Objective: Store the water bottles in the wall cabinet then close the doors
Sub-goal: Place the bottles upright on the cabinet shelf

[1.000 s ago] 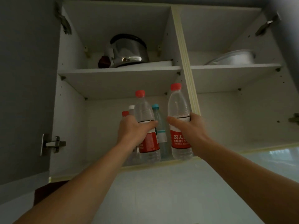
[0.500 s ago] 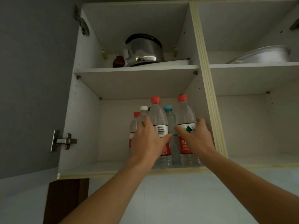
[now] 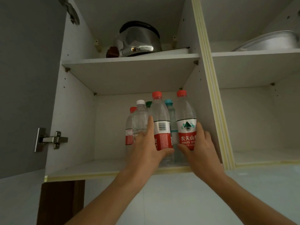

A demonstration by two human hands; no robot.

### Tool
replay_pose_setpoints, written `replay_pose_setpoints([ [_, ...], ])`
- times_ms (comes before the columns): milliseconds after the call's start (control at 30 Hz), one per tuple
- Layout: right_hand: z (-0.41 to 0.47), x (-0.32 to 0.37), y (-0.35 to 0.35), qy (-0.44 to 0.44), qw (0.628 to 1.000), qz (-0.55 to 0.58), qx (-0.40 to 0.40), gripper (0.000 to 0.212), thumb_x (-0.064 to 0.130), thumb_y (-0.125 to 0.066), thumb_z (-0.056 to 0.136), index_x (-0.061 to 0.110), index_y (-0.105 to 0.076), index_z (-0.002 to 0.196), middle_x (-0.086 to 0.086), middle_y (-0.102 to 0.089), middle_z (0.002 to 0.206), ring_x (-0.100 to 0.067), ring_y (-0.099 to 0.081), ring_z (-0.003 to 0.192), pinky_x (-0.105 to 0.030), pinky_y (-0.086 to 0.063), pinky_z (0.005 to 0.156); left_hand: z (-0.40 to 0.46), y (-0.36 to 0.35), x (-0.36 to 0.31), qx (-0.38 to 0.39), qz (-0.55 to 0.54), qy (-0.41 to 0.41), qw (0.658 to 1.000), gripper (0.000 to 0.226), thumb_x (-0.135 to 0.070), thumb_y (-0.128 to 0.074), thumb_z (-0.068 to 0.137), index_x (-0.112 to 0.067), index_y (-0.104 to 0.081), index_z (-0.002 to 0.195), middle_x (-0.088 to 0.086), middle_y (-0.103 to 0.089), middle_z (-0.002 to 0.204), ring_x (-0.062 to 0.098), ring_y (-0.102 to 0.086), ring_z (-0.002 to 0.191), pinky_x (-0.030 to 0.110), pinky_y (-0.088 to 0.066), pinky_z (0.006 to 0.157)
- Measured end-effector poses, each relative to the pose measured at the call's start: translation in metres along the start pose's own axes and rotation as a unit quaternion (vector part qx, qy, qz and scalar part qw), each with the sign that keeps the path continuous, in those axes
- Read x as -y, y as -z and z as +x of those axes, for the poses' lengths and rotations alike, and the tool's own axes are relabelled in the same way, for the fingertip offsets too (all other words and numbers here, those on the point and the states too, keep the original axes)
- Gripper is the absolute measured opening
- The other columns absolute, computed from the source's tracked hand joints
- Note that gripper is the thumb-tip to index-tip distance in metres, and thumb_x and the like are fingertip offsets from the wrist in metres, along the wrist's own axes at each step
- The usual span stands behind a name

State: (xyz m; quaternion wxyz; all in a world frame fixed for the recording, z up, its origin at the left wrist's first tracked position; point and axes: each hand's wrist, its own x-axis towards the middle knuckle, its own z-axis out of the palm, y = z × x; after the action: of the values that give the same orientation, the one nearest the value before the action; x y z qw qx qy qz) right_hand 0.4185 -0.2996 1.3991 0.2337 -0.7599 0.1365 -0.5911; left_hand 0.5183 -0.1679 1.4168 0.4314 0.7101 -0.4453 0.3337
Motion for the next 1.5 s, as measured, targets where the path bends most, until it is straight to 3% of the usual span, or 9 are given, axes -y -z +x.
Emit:
replay_pose_setpoints([
  [233, -0.007, 0.001, -0.019, 0.017, 0.993, -0.086, -0.083, 0.079, 0.033, -0.061, 0.097, 0.014, -0.013, 0.158, -0.012, -0.038, 0.148, -0.030, -0.039, 0.134, -0.047, -0.046, 0.102, -0.001, -0.016, -0.009, -0.042, 0.059, 0.012, 0.997, 0.121, -0.062, -0.076, 0.075, -0.040, 0.009, 0.158, 0.005, -0.049, 0.143, 0.024, -0.052, 0.130, 0.042, -0.045, 0.104],
  [400, -0.016, 0.000, -0.019, 0.084, 0.985, -0.091, -0.120, 0.066, 0.023, -0.061, 0.098, 0.009, -0.029, 0.155, -0.015, -0.033, 0.154, -0.033, -0.032, 0.139, -0.053, -0.044, 0.107, -0.006, -0.012, -0.009, -0.025, 0.028, 0.007, 0.999, 0.103, -0.054, -0.072, 0.085, -0.037, -0.004, 0.160, 0.004, -0.048, 0.147, 0.024, -0.049, 0.133, 0.044, -0.045, 0.109],
  [600, -0.021, 0.007, -0.017, 0.214, 0.968, -0.062, -0.113, 0.064, 0.015, -0.067, 0.093, 0.010, -0.039, 0.150, -0.013, -0.025, 0.158, -0.035, -0.024, 0.147, -0.062, -0.039, 0.110, 0.007, 0.040, 0.017, -0.114, 0.011, -0.069, 0.991, 0.040, -0.041, -0.060, 0.098, -0.025, -0.057, 0.135, -0.012, -0.059, 0.093, 0.000, -0.057, 0.076, 0.016, -0.046, 0.068],
  [733, -0.015, 0.033, -0.032, 0.272, 0.956, -0.091, -0.071, 0.067, 0.018, -0.069, 0.091, 0.018, -0.039, 0.152, -0.006, -0.020, 0.163, -0.029, -0.017, 0.152, -0.054, -0.037, 0.114, 0.032, 0.061, 0.041, -0.164, -0.039, -0.009, 0.986, 0.029, -0.034, -0.061, 0.099, -0.015, -0.060, 0.121, 0.002, -0.062, 0.101, 0.008, -0.060, 0.076, 0.022, -0.050, 0.064],
  [933, -0.012, 0.032, -0.056, 0.252, 0.953, -0.166, -0.017, 0.062, 0.019, -0.069, 0.093, 0.023, -0.045, 0.150, -0.001, -0.008, 0.169, -0.028, -0.001, 0.156, -0.058, -0.027, 0.119, 0.067, 0.054, 0.074, -0.050, -0.083, 0.106, 0.990, 0.060, -0.054, -0.055, 0.097, -0.019, -0.043, 0.145, 0.007, -0.052, 0.135, 0.017, -0.056, 0.110, 0.018, -0.040, 0.069],
  [1033, -0.011, 0.028, -0.061, 0.228, 0.957, -0.176, -0.032, 0.065, 0.011, -0.071, 0.088, 0.022, -0.048, 0.148, -0.001, -0.004, 0.170, -0.030, 0.001, 0.156, -0.058, -0.022, 0.118, 0.082, 0.049, 0.087, 0.009, -0.178, 0.172, 0.969, 0.064, -0.048, -0.057, 0.098, -0.022, -0.034, 0.151, 0.009, -0.051, 0.143, 0.020, -0.057, 0.115, 0.031, -0.052, 0.085],
  [1100, -0.011, 0.028, -0.063, 0.206, 0.962, -0.174, -0.051, 0.067, 0.006, -0.071, 0.085, 0.018, -0.048, 0.147, -0.004, -0.005, 0.169, -0.032, 0.000, 0.155, -0.055, -0.016, 0.117, 0.089, 0.046, 0.094, 0.067, -0.269, 0.226, 0.934, 0.064, -0.040, -0.063, 0.095, -0.022, -0.035, 0.151, 0.008, -0.058, 0.138, 0.023, -0.062, 0.114, 0.042, -0.054, 0.094],
  [1267, -0.010, 0.026, -0.064, 0.163, 0.966, -0.185, -0.081, 0.069, 0.003, -0.071, 0.083, 0.014, -0.049, 0.148, -0.008, -0.006, 0.169, -0.032, 0.000, 0.155, -0.058, -0.019, 0.120, 0.088, 0.035, 0.104, 0.150, -0.343, 0.231, 0.898, 0.037, -0.027, -0.064, 0.095, -0.023, -0.057, 0.131, -0.004, -0.078, 0.091, 0.012, -0.075, 0.078, 0.030, -0.055, 0.064],
  [1500, -0.010, 0.025, -0.063, 0.199, 0.960, -0.170, -0.100, 0.066, 0.007, -0.076, 0.080, 0.011, -0.053, 0.142, -0.012, -0.018, 0.165, -0.036, -0.012, 0.154, -0.064, -0.030, 0.115, 0.081, 0.055, 0.115, 0.157, -0.309, 0.201, 0.916, 0.049, -0.030, -0.070, 0.094, -0.026, -0.048, 0.139, 0.003, -0.070, 0.117, 0.021, -0.070, 0.101, 0.038, -0.057, 0.079],
])
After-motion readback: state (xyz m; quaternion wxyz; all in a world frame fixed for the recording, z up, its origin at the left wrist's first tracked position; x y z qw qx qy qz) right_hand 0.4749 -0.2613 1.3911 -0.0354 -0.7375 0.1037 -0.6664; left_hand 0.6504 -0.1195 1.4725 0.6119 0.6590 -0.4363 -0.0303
